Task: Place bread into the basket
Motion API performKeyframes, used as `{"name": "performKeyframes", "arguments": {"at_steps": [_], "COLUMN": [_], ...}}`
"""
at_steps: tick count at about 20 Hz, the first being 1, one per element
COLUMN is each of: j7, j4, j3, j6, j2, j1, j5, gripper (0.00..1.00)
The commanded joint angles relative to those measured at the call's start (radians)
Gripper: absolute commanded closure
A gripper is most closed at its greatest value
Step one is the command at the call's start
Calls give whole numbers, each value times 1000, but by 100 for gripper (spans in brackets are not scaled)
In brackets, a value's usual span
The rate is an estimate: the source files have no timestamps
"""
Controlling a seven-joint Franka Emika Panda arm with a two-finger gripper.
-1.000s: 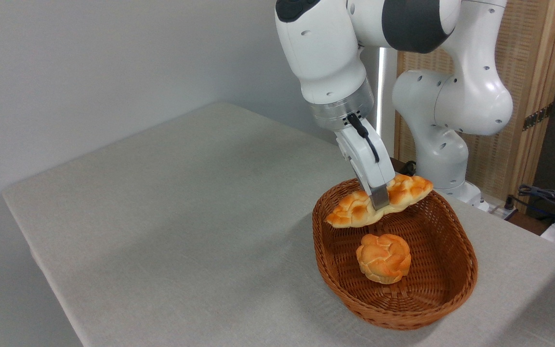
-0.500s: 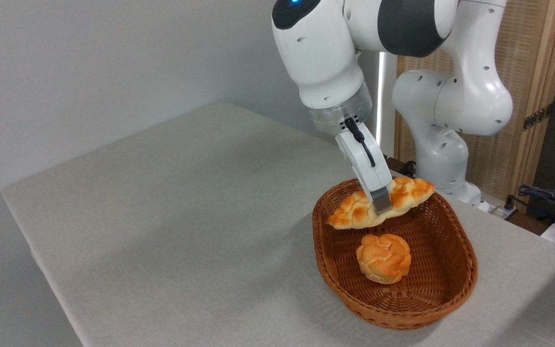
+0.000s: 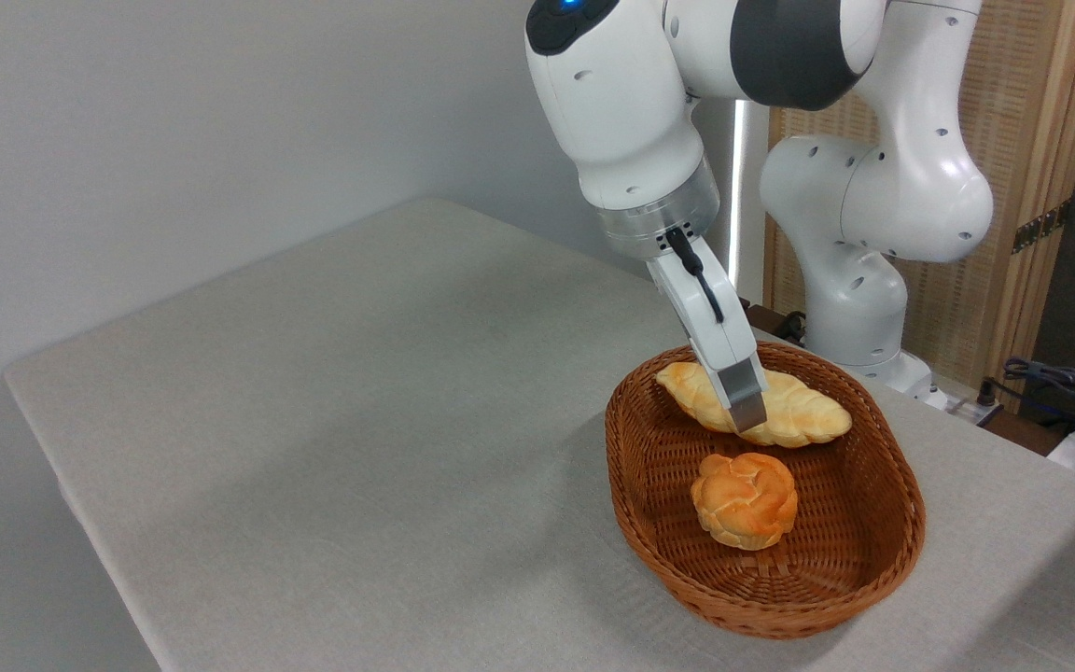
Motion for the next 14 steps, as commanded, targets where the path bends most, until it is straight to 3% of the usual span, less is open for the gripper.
{"name": "performKeyframes", "arguments": {"at_steps": [1,4,7,12,14], "j7": [11,5,-36,-442,-528], "j4": [68,183,305,502,584], "j3": [2,-4,-44,-65,-67], "j6": [16,16,13,19,27], "j2": [-5,10,82,234,289], "j1": [-3,-3,-3,-3,-3], "j5": [15,3,-3,-88,-120], "gripper": [0,0,0,0,0]}}
